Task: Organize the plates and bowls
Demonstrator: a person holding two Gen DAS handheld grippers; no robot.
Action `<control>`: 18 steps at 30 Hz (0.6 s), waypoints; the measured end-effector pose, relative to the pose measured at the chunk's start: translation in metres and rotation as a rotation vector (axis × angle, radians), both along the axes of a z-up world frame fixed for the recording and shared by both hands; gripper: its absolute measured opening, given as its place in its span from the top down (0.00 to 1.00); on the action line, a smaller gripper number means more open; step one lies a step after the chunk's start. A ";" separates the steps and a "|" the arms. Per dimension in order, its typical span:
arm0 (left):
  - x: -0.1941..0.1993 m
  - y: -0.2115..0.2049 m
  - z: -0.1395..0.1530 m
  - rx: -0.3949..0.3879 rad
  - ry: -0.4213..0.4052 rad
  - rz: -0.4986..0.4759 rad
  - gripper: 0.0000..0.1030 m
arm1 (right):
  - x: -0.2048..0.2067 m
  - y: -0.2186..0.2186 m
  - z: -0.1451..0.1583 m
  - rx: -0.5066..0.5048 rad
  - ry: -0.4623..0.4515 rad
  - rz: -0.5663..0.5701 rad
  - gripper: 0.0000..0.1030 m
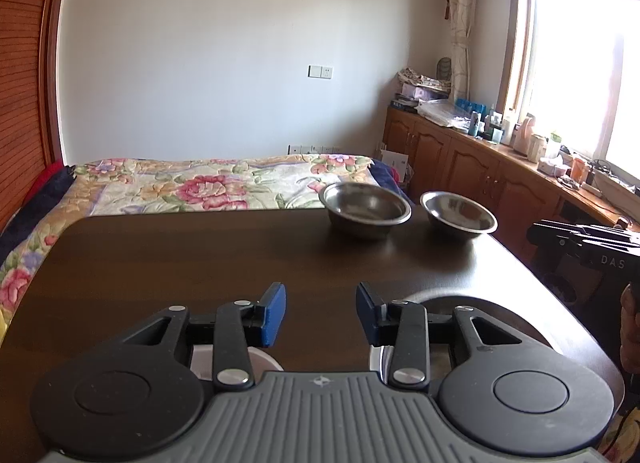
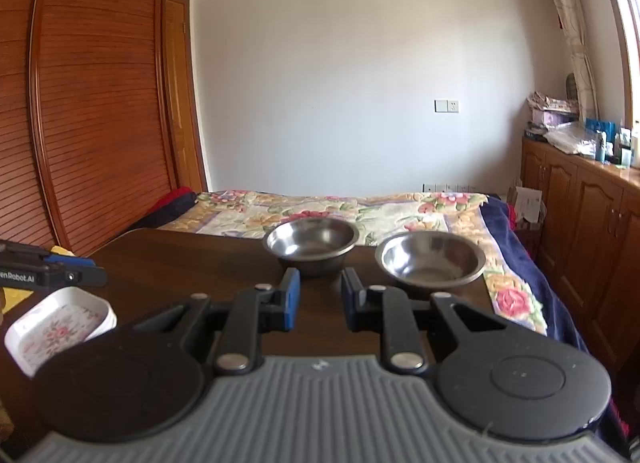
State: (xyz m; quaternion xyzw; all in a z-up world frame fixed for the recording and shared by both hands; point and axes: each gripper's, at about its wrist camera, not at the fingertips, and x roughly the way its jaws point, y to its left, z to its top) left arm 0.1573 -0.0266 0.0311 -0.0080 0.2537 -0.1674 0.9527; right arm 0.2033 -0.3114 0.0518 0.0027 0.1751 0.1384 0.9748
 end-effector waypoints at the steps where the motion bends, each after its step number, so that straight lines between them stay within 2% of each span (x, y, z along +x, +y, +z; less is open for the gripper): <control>1: 0.003 -0.001 0.002 0.001 -0.002 -0.003 0.58 | 0.005 0.000 0.001 -0.006 0.001 0.003 0.76; 18: 0.068 -0.038 0.023 0.045 -0.026 -0.061 0.57 | 0.075 0.010 0.013 -0.096 0.001 0.057 0.76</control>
